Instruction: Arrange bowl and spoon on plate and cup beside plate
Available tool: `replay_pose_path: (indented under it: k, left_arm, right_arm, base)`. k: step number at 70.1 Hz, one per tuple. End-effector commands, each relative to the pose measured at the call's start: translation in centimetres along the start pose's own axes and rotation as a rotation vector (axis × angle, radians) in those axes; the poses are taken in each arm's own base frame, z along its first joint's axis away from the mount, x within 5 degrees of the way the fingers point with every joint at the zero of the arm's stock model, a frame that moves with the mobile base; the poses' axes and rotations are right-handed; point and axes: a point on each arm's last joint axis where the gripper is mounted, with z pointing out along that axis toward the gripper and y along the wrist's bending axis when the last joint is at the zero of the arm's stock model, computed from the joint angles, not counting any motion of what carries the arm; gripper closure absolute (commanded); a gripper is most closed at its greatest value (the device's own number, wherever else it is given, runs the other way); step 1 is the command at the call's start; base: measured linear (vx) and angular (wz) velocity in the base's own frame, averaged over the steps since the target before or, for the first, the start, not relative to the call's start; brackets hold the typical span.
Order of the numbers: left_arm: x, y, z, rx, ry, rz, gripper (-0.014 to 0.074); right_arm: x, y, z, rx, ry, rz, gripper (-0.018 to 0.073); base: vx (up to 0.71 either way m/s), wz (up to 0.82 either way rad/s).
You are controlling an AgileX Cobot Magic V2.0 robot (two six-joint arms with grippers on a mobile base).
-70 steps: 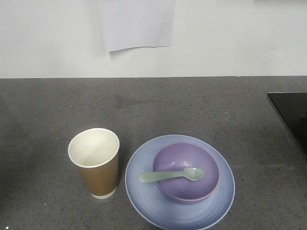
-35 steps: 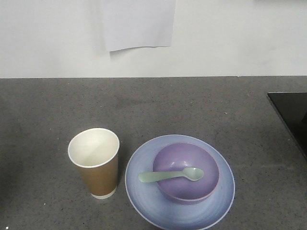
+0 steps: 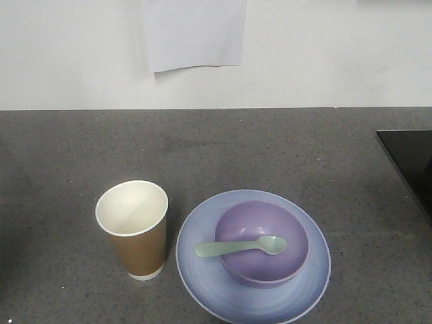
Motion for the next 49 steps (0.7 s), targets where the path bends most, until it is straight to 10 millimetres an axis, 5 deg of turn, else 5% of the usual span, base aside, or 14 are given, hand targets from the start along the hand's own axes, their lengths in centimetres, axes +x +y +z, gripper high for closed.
replay_pose_path:
  k: [1,25,37,49]
  left_arm:
    - [-1.2,-0.2,-0.4,0.023,-0.08,0.005,0.0604]
    - [-1.2,-0.4,-0.4,0.066,-0.192,0.048,0.0604]
    - [2.5,-1.5,-0.1,0.247,-0.433,0.133,0.0604]
    - [7.5,-1.0,1.1,0.223,-0.518,0.184,0.0604]
  right_arm:
    - [-1.0,-0.1,-0.7,0.007,-0.087,-0.002,0.057]
    - [-1.0,-0.1,-0.7,0.005,-0.083,0.0,0.057]
    - [-1.0,-0.1,-0.7,0.006,-0.083,-0.001,0.057]
    - [-1.0,-0.1,-0.7,0.006,-0.083,-0.001,0.057]
  base:
    - [0.0,0.0]
    - [0.0,0.0]
    - [0.0,0.0]
    - [0.0,0.0]
